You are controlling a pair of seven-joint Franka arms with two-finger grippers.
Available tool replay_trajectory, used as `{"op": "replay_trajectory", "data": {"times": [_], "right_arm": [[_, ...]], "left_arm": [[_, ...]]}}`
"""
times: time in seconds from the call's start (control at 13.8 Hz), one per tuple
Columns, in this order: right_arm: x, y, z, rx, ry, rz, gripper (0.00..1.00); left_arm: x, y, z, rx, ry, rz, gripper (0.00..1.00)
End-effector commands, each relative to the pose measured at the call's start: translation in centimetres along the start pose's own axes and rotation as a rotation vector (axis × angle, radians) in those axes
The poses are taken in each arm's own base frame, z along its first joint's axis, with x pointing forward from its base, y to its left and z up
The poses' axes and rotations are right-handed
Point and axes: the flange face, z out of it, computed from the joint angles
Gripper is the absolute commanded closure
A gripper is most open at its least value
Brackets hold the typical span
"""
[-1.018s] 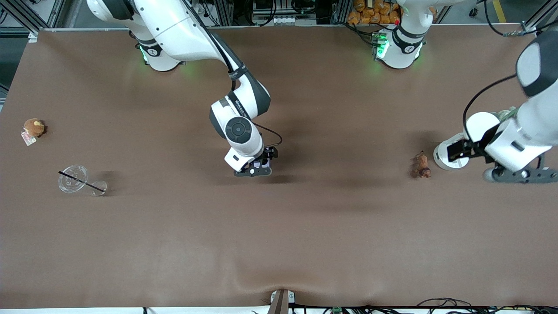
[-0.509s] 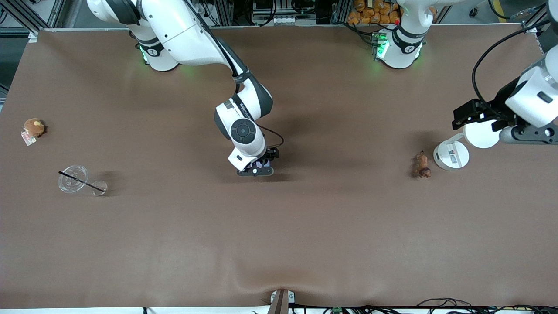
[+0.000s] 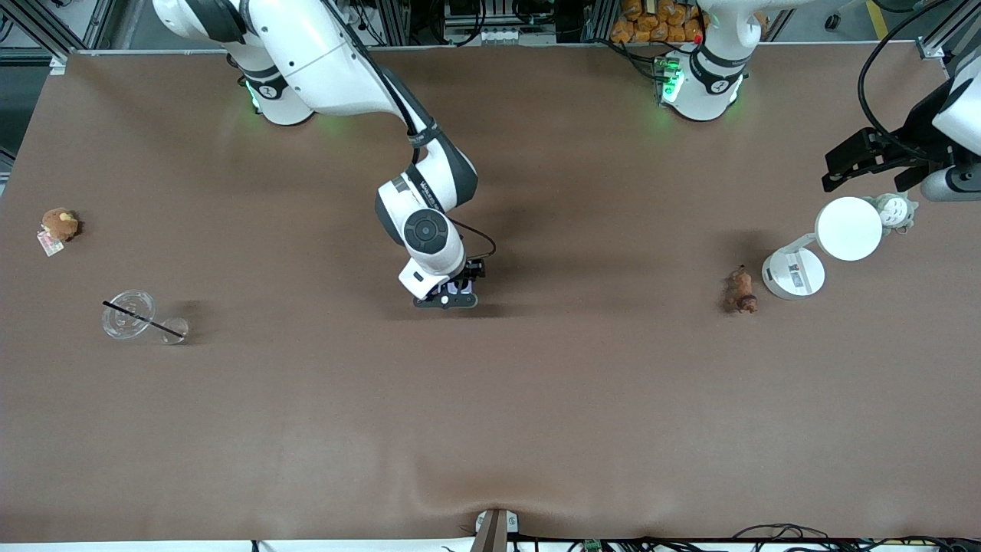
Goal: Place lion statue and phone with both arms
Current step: 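Lift the phone with the right gripper while the left gripper withdraws, then carry the phone with the right gripper toward the clear glass and lower it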
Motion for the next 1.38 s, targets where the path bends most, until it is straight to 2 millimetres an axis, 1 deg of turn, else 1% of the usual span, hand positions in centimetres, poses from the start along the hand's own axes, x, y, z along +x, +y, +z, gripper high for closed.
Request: {"op": "replay_trajectory", "data": {"times": [0.0,0.07,0.15,0.22,0.29,0.36,0.44,0.51,0.58,0.65,0.73,0.87,1.02,1.09,1.16,1.24,1.31], "right_arm": [[0.1,1.1,-0.4,-0.005,-0.003,0.025,0.94],[0.3,1.3,-1.9,0.002,0.005,0.041,0.99],[1.4,2.5,-3.9,0.011,0.024,0.091,0.99],[2.1,3.6,-6.4,0.018,0.040,0.120,1.00],[3.1,5.4,-8.8,0.017,0.054,0.151,0.99],[4.3,7.9,-10.6,0.000,0.053,0.180,1.00],[5.5,10.5,-12.5,-0.010,0.058,0.219,0.99],[6.5,12.4,-13.6,-0.012,0.066,0.243,0.99],[7.7,15.4,-14.5,-0.019,0.070,0.261,0.99],[8.8,18.8,-15.0,-0.035,0.064,0.270,0.99],[9.8,22.6,-15.6,-0.050,0.063,0.266,0.99],[11.2,28.4,-16.0,-0.059,0.064,0.288,0.99],[12.1,33.5,-15.9,-0.060,0.060,0.291,0.99],[12.5,36.5,-15.8,-0.060,0.062,0.278,0.99],[12.9,39.4,-15.9,-0.059,0.070,0.252,0.99],[13.5,42.8,-15.2,-0.062,0.091,0.216,0.99],[14.0,44.8,-14.3,-0.067,0.101,0.173,0.99]], "left_arm": [[-0.3,-1.3,0.4,-0.016,0.025,0.024,0.00],[0.2,-1.7,0.1,-0.020,0.035,0.020,0.00],[0.6,-1.9,-0.2,-0.020,0.043,0.020,0.00],[0.7,-2.1,0.0,-0.019,0.040,0.017,0.00],[0.7,-2.1,0.2,-0.019,0.034,0.015,0.00],[0.9,-2.1,0.7,-0.018,0.023,0.015,0.00],[0.9,-2.6,0.7,-0.018,0.020,0.006,0.00],[0.9,-3.2,0.7,-0.016,0.019,-0.002,0.00],[0.9,-3.3,0.8,-0.015,0.016,-0.004,0.00],[0.9,-3.3,0.8,-0.015,0.016,-0.004,0.00],[0.9,-3.3,0.8,-0.014,0.016,-0.004,0.00],[0.9,-3.3,0.9,-0.015,0.013,-0.004,0.00],[0.9,-3.2,0.9,-0.014,0.013,-0.002,0.00],[1.0,-3.4,0.9,-0.012,0.013,-0.004,0.00],[1.0,-4.2,0.9,-0.010,0.014,-0.018,0.00],[1.0,-4.2,1.1,-0.010,0.011,-0.016,0.00],[1.0,-3.8,1.2,-0.010,0.007,-0.004,0.00]]}}
